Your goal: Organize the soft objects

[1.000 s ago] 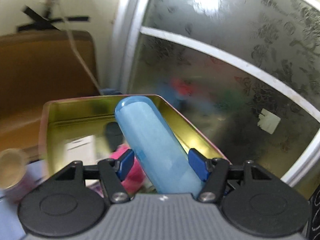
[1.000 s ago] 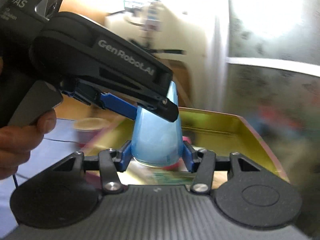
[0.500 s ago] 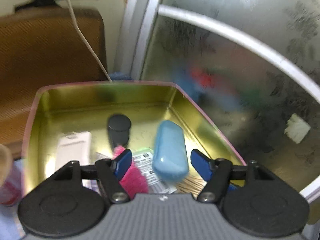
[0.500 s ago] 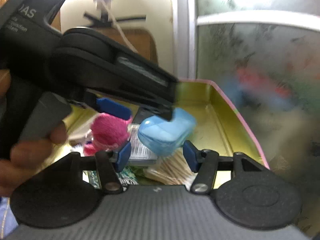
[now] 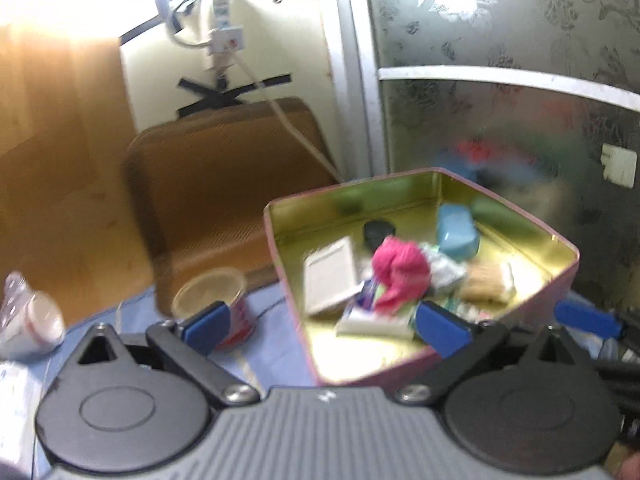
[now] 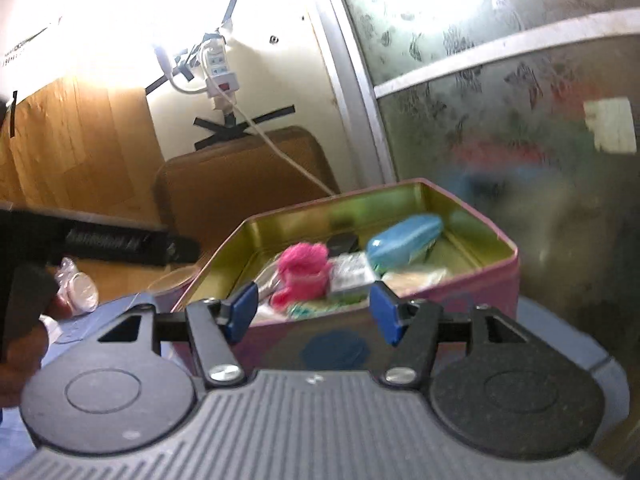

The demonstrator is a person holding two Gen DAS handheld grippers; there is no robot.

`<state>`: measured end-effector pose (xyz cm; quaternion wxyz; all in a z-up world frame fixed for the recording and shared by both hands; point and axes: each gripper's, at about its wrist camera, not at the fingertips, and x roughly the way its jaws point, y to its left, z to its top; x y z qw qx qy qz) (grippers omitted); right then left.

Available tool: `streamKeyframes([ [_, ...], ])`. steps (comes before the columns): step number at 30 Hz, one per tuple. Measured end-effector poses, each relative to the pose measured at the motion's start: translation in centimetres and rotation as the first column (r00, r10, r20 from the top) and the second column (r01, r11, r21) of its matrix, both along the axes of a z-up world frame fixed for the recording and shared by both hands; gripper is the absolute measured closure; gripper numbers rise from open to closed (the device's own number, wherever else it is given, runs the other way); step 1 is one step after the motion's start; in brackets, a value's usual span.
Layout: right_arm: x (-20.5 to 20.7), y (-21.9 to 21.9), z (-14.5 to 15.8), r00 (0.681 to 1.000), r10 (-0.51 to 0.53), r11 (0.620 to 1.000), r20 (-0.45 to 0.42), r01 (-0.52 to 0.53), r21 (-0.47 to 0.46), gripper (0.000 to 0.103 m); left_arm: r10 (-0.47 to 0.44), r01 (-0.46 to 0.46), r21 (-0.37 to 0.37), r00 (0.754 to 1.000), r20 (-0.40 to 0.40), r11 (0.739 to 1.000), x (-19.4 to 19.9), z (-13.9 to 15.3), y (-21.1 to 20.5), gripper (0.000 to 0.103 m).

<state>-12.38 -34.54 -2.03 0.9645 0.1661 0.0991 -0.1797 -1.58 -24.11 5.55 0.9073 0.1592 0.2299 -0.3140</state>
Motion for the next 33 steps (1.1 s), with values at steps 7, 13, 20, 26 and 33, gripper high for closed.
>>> streamKeyframes([
  [7,-1.0,1.9,0.5,1.0,0.016,1.0,-0.012,-0.016,0.017,0.036,0.05,-0.051,-0.034,0.997,-0.053,0.998,-0.2,0.0,3.0,0.0],
  [13,-0.8,3.2,0.7,1.0,0.028,1.0,-0.014,-0.028,0.0,0.035,0.07,-0.073,-0.053,0.996,-0.058,0.996,0.0,0.0,4.4,0.0],
  [20,-0.3,3.5,0.7,0.999,0.037,0.999,-0.031,-0.037,-0.001,0.035,0.072,-0.074,-0.031,0.996,-0.06,0.997,0.1,-0.6,4.2,0.0],
  [26,0.0,3.8,0.9,0.998,0.055,0.998,-0.011,-0.055,0.01,0.035,0.081,-0.083,-0.025,0.994,-0.075,0.996,-0.2,-1.1,4.7,0.0],
  [33,-0.7,4.6,0.9,0.998,0.056,0.998,0.009,-0.056,-0.02,0.031,0.104,-0.105,-0.031,0.993,-0.052,0.994,-0.7,-1.0,4.8,0.0],
])
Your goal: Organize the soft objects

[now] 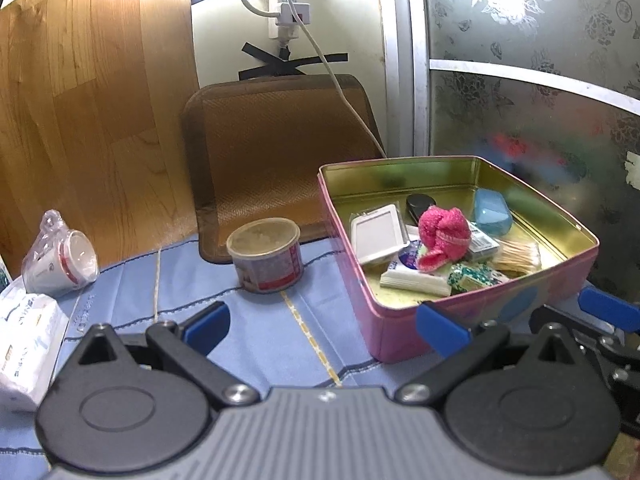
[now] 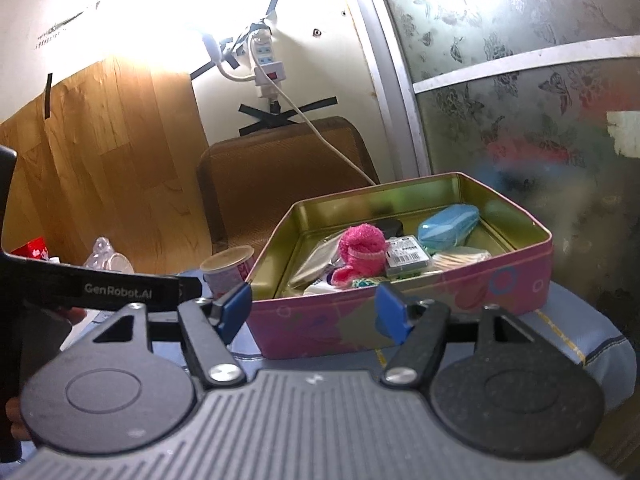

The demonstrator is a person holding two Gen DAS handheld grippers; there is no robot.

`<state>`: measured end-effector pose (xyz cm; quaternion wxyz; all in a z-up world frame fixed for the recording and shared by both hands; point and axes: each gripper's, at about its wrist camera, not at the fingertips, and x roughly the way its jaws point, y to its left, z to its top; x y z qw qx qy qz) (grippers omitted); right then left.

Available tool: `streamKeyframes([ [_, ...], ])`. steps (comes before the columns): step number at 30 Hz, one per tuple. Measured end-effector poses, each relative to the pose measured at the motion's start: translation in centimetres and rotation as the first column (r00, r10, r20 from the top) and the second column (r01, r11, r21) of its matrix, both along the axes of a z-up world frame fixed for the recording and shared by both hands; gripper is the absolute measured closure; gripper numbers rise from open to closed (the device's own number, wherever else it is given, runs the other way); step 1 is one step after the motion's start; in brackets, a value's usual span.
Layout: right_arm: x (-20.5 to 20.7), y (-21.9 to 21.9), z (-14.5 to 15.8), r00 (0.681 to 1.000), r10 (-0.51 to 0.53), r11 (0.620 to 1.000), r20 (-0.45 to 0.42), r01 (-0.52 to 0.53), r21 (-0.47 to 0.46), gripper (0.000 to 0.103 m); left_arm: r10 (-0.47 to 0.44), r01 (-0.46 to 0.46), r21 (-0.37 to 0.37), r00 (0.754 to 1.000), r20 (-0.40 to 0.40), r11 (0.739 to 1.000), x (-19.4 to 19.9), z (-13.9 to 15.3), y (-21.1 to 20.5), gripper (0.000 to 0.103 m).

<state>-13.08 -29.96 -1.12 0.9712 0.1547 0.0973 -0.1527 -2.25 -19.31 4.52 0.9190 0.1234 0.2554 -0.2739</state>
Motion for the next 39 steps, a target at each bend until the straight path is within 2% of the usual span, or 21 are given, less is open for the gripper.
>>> streamKeyframes([
  [4,0.04,-0.21,-0.45,1.0,-0.018,1.0,0.004,0.018,0.002,0.031,0.008,-0.008,0.011,1.0,0.016,1.0,-0.25,-0.26,-0.17,0.0],
  [16,0.28,-0.01,-0.29,1.0,-0.004,1.0,0.027,0.004,-0.007,0.029,0.038,-0.038,0.013,0.999,-0.001,0.999,0.48,-0.74,-0.22,0.0],
  [32,0.53,0.23,0.1,1.0,0.007,1.0,0.031,-0.006,-0.017,0.029,0.055,-0.056,0.025,0.998,0.041,0.998,0.24,-0.8,0.05,0.0],
  [39,0.51,0.25,0.08,1.0,0.007,1.0,0.031,-0.007,-0.016,0.029,0.066,-0.067,0.021,0.997,0.028,0.998,0.3,-0.95,0.33,0.0],
])
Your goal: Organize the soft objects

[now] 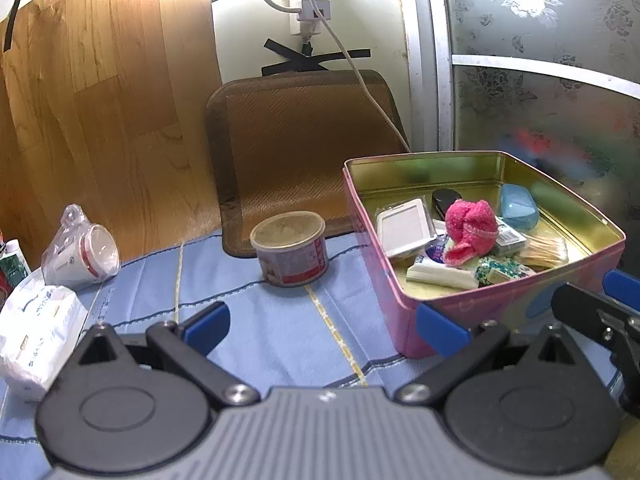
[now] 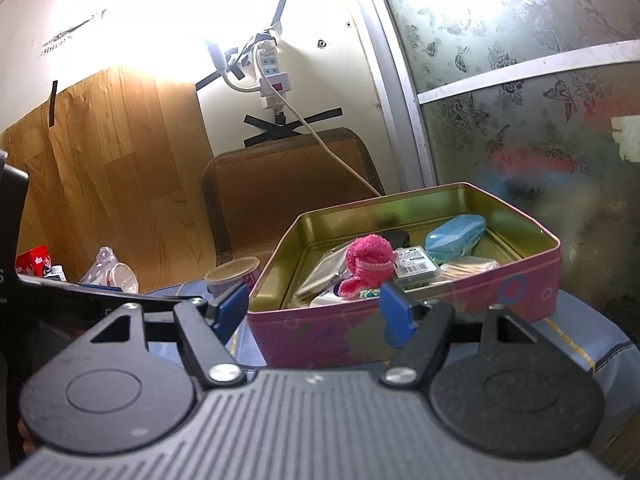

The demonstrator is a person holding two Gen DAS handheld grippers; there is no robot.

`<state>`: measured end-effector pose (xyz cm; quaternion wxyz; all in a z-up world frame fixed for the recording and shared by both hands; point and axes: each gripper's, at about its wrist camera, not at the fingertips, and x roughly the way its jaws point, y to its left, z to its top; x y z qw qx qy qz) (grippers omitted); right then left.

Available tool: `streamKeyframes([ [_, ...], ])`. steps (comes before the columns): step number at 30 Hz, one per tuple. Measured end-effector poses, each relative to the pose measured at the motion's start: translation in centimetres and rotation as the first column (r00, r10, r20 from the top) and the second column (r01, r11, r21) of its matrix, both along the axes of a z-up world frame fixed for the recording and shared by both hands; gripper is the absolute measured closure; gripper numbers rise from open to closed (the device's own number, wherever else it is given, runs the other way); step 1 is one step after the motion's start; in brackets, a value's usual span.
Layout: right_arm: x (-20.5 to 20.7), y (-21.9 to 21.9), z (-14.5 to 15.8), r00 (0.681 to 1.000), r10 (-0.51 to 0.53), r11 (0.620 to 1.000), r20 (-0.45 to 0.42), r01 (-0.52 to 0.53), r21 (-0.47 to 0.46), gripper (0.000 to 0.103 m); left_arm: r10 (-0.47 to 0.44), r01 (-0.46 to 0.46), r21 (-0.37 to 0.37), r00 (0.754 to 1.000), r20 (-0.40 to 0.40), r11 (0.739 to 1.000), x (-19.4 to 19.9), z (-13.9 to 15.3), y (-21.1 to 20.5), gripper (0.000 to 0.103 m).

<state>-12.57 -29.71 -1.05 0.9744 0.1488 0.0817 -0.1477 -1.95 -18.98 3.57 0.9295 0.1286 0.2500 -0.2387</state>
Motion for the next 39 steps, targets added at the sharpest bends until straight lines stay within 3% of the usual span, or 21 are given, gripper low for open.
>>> streamKeyframes([
  [19,-0.3,-0.1,0.2,1.0,-0.013,1.0,0.016,0.013,0.023,0.027,-0.028,0.028,-0.01,0.999,-0.039,1.0,-0.6,-0.1,0.2,0.0],
  [26,-0.2,-0.8,0.1,1.0,-0.018,0.997,0.012,0.017,0.077,0.026,-0.022,0.022,-0.001,1.0,-0.002,1.0,-1.3,-0.2,0.6,0.0],
  [39,0.4,0.3,0.4,1.0,-0.014,0.999,0.003,0.014,0.049,0.025,-0.042,0.042,-0.014,0.999,-0.024,0.999,-1.0,0.0,1.5,0.0],
])
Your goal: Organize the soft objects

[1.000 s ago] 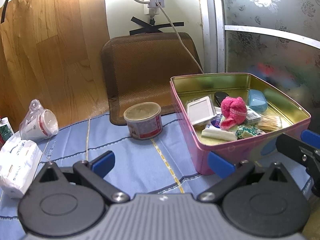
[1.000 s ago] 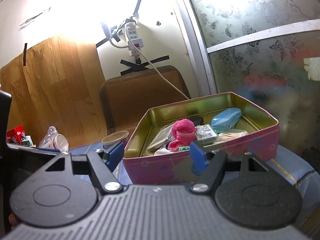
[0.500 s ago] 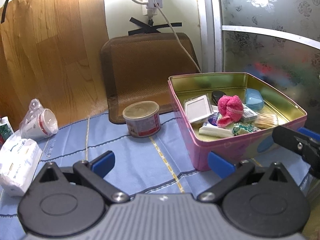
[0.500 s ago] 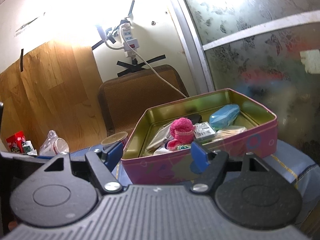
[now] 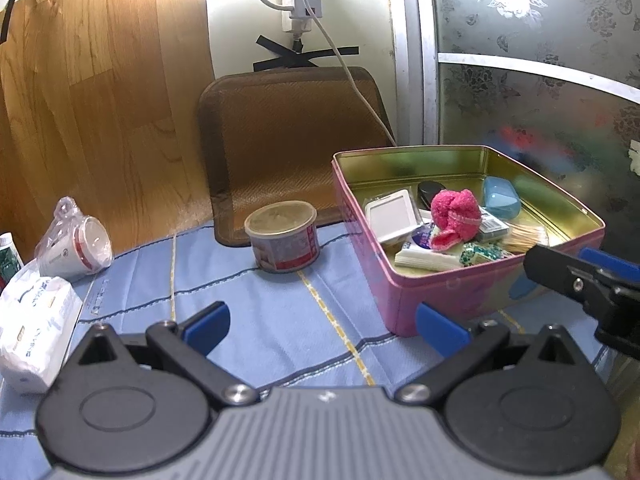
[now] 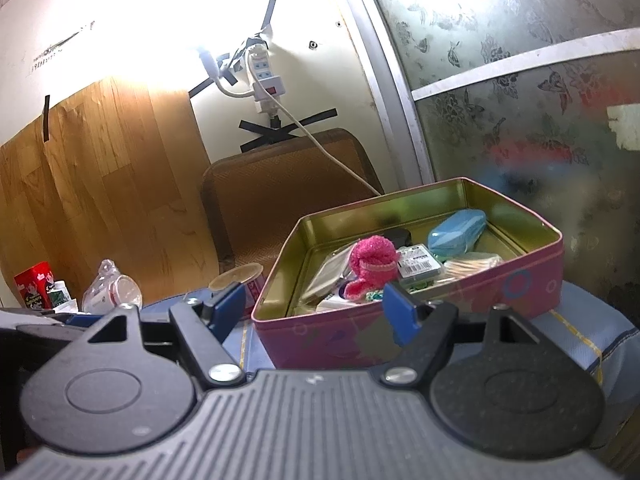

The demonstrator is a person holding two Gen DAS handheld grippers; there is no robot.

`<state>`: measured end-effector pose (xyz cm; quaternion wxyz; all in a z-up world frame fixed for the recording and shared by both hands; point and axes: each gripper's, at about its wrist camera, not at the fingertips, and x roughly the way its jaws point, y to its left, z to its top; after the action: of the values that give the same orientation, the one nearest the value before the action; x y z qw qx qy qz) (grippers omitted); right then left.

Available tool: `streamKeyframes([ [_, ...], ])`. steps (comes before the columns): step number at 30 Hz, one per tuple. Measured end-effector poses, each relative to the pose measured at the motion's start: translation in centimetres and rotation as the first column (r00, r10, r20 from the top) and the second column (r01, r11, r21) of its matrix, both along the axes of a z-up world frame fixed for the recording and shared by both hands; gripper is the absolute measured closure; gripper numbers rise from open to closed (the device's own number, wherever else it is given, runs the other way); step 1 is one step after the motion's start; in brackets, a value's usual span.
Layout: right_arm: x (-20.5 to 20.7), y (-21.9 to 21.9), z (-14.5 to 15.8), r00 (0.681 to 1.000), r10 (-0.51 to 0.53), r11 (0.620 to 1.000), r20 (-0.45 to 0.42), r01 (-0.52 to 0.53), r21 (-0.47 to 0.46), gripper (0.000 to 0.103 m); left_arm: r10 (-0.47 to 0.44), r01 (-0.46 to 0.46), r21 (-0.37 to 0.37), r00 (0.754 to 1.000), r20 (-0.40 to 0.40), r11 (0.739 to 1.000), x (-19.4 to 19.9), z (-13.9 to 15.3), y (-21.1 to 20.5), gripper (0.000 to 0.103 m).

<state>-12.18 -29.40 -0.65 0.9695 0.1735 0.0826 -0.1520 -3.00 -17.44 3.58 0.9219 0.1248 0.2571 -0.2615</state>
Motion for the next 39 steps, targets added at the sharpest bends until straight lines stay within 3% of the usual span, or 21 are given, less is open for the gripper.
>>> streamKeyframes([
  [39,-0.7,-1.1,-0.7,1.0,-0.011,0.999,0.014,0.01,0.045,0.025,-0.038,0.038,0.037,0.999,-0.016,0.999,-0.4,-0.6,-1.8,0.0],
])
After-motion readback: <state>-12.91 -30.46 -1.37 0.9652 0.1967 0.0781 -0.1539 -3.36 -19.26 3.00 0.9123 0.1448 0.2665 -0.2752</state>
